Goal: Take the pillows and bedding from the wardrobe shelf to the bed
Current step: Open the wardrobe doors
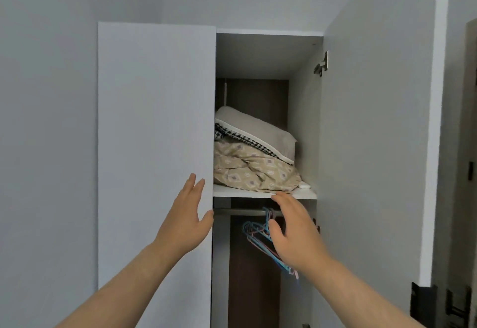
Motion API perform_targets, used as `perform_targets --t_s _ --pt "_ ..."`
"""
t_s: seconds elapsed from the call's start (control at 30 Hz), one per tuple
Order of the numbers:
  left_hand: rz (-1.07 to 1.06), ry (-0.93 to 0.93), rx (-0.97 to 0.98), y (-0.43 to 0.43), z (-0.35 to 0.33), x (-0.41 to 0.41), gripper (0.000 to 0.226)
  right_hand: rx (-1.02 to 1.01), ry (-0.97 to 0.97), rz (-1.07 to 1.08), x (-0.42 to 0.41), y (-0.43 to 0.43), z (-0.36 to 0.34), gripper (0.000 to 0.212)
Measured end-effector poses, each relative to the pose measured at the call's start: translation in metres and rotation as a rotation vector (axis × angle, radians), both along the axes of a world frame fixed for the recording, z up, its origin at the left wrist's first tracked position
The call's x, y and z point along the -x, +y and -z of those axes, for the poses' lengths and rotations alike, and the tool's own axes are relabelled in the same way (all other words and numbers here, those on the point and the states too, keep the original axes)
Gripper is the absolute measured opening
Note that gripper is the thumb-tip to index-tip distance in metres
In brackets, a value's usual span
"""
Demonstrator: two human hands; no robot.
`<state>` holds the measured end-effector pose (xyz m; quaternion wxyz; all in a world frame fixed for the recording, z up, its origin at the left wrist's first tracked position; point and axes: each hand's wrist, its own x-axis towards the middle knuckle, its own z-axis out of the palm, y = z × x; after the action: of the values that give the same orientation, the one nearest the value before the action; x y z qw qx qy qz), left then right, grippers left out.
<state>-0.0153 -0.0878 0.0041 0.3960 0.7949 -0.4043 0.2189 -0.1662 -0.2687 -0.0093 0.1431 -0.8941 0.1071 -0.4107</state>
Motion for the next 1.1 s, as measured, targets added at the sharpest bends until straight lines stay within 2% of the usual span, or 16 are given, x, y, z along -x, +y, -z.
perform_targets --t_s 0.2,0.43,0.57,0.77,1.1 --pt "-0.06 0.01 -0.006 -0.038 0.022 -0.104 0.08 0.053 0.129 -0.012 -0.111 -0.023 0.018 0.054" --pt "-0.18 -0.22 -0.107 -0.103 0.035 -0.208 0.09 0.193 0.23 0.093 -0.229 -0.065 0.011 0.056" --pt "-0.288 -0.341 -0.063 -0.131 0.027 -0.247 0.093 0.291 0.288 0.177 -0.268 -0.09 0.018 0.051" --pt "-0.384 -0.294 0.01 -0.168 0.016 -0.251 0.112 0.349 0.248 0.258 -0.288 -0.106 0.039 0.05" --pt "-0.465 -0.234 -0.023 -0.165 0.013 -0.234 0.114 0.302 0.345 0.147 -0.277 -0.107 0.028 0.062"
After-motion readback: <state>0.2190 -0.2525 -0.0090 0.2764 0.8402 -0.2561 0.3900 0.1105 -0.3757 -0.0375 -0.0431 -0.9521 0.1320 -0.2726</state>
